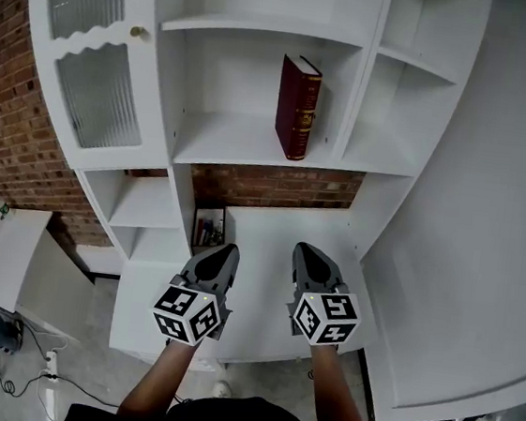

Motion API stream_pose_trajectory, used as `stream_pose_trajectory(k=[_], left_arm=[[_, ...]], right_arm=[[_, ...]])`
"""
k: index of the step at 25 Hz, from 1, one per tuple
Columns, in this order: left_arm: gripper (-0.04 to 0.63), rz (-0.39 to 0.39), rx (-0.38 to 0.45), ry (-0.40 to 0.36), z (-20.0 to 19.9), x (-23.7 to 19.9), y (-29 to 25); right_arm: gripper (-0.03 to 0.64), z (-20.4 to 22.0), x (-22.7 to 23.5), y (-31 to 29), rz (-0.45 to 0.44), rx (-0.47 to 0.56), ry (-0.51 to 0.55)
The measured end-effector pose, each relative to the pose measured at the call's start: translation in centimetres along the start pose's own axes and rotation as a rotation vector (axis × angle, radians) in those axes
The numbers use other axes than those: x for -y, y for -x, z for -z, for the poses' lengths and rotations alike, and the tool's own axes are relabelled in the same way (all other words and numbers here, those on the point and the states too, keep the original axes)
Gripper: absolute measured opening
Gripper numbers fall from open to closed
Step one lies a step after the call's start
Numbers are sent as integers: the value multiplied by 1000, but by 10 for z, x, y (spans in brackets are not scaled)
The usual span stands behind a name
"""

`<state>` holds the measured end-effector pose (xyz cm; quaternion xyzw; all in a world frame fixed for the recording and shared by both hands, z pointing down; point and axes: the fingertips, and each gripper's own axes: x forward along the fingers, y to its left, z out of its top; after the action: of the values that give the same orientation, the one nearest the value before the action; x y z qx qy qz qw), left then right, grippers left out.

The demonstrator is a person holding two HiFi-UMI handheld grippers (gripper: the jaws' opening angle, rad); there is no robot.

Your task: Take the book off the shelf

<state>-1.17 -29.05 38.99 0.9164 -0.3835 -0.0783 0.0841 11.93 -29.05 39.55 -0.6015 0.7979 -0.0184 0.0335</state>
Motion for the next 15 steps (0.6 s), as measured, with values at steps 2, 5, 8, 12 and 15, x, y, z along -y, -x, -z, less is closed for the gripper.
stream_pose_trajectory(k=[2, 5, 8, 12, 15], left_arm=[[16, 15, 1, 6, -2, -8, -6], [17, 33, -6, 12, -1, -17, -12], [15, 53, -22, 11, 2, -23, -14], [16, 83, -27, 11, -1, -32, -19], [15, 105, -27, 20, -1, -37, -20]], right_arm=[[20, 0, 1, -9, 14, -2, -2], [20, 6, 2, -21, 35, -20, -9], [20, 9, 1, -32, 49, -28, -22], [20, 6, -5, -45, 60, -21, -23], [20, 6, -10, -52, 72, -22, -24]])
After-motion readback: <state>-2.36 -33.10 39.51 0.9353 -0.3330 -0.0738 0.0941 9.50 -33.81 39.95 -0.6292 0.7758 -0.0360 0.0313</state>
